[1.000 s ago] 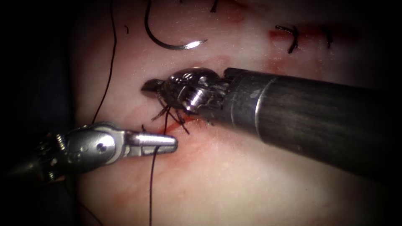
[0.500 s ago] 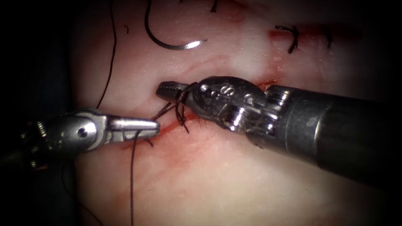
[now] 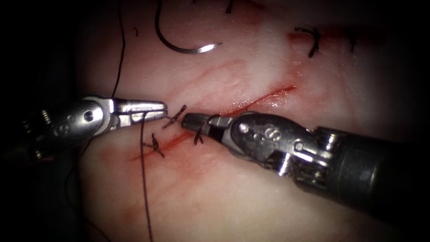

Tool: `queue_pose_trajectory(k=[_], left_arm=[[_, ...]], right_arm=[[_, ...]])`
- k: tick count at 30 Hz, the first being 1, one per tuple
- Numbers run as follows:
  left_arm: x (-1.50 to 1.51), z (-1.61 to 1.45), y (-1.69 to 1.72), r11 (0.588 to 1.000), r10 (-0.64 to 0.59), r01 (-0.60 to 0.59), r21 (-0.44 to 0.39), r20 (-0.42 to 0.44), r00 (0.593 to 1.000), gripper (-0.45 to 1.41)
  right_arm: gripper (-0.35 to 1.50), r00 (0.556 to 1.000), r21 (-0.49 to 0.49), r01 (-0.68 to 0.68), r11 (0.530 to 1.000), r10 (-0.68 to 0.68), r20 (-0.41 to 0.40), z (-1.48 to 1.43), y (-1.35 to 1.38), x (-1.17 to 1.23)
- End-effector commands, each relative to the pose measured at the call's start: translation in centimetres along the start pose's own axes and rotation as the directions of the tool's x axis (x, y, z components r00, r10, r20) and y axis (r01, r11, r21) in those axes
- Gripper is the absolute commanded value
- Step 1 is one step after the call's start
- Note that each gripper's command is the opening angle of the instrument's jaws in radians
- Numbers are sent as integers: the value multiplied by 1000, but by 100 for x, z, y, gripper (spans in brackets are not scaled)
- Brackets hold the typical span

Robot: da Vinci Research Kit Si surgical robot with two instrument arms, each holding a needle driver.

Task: Wound Closure
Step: Pull the right arm down and the left arm up to tighten.

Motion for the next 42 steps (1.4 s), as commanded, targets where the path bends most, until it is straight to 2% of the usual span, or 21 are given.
queue_pose_trajectory(k=[1,9,23,32,42], left_arm=[[0,4,-10,1000,-2,2,14,4,1000,-35],[7,-1,-40,998,-31,30,62,25,999,-35],[20,2,-103,990,-18,4,141,98,995,-35],[17,2,-115,982,-11,-15,190,134,991,-35],[15,-12,-147,945,22,-94,315,224,974,-35]], right_arm=[[-35,1000,2,4,1000,-4,-6,4,-1,-4],[-35,1000,10,23,1000,-23,-18,-6,-3,-11],[-35,996,47,79,996,-77,-34,-8,-21,-25],[-35,990,51,132,990,-130,-45,-11,-28,-39],[-35,988,49,150,987,-148,-43,-9,-28,-46]])
